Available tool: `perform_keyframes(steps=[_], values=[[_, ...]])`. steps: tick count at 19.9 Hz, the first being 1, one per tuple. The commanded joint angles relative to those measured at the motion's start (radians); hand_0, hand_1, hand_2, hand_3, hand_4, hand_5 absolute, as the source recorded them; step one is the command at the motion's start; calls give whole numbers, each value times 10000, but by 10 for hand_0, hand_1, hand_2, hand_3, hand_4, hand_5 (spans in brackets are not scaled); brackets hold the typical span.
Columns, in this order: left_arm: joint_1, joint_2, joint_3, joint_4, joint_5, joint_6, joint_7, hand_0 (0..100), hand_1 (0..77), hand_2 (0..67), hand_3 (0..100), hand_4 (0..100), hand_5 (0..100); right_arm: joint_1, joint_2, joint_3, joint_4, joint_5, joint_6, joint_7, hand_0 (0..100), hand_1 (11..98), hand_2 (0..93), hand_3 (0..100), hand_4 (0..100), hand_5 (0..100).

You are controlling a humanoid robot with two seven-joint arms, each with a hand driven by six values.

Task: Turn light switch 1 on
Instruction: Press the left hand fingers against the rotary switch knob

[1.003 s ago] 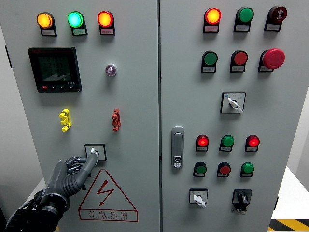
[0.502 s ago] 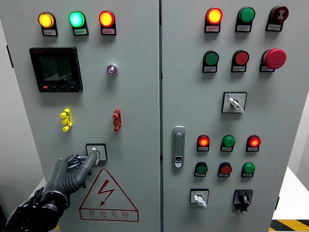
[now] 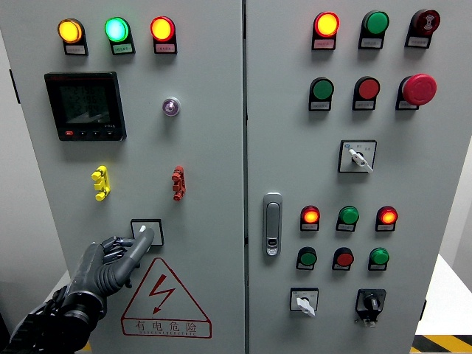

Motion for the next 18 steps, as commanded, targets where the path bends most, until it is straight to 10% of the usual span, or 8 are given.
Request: perform_keyframes(steps=[1,9,18], values=[[-14,2,-1,7,-1,-5,39,58,501,536,863,1000,841,0,0,15,-6,0,0,-1,0,189,0,196,193,106],[-106,2,-1,38,-1,-21,146,26,505,536,865,1000,841,0,0,0,9,0,0,-1,0,195,0,196,193,105],[-137,2,14,145,-1,-5,146,316,501,538,866,1000,843,0,0,0,9,0,0,-1,0,194,0,196,193,105]])
